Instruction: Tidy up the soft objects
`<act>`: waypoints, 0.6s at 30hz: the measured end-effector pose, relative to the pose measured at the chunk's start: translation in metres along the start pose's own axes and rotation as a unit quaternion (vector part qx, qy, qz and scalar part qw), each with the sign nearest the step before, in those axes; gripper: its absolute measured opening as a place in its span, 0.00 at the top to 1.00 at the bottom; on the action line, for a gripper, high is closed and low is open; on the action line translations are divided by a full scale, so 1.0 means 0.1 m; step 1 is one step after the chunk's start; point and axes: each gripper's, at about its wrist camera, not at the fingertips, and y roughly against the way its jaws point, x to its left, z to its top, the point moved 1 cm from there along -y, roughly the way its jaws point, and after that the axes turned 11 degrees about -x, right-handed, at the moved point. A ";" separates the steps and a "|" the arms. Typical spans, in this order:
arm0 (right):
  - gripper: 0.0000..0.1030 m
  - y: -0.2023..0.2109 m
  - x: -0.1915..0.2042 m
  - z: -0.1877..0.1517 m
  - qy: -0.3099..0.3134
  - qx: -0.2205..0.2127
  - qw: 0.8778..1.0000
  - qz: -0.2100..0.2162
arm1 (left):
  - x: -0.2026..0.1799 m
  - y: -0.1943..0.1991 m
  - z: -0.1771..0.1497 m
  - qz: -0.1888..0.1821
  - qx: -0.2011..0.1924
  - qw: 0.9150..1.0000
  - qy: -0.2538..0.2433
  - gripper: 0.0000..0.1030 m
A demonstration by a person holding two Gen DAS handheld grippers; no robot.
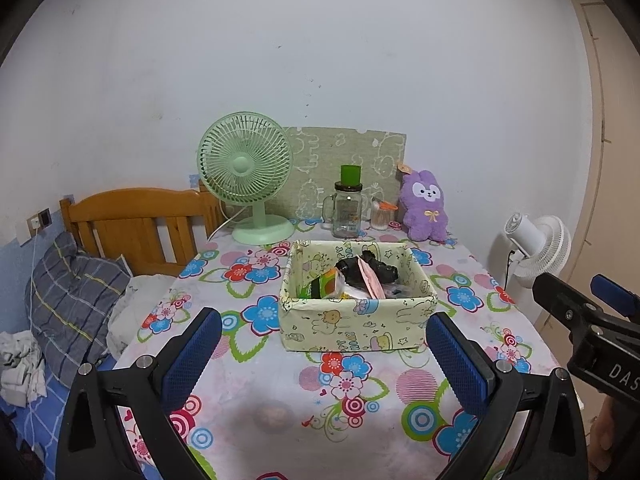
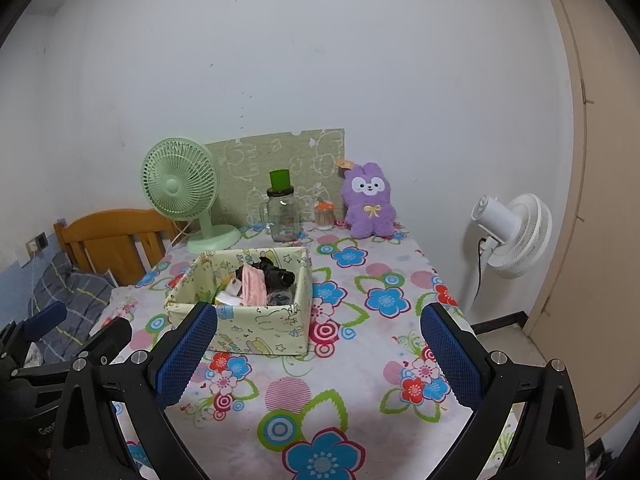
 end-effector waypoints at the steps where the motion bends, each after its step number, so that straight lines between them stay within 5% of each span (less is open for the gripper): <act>1: 0.00 0.00 0.00 0.00 -0.003 -0.001 1.000 0.000 | 0.00 0.00 0.00 -0.001 0.000 1.000 0.000 0.00; 18: 0.00 -0.07 -0.02 -0.03 -0.008 0.007 1.000 -0.007 | -0.04 -0.07 -0.01 -0.012 0.006 1.000 -0.003 0.00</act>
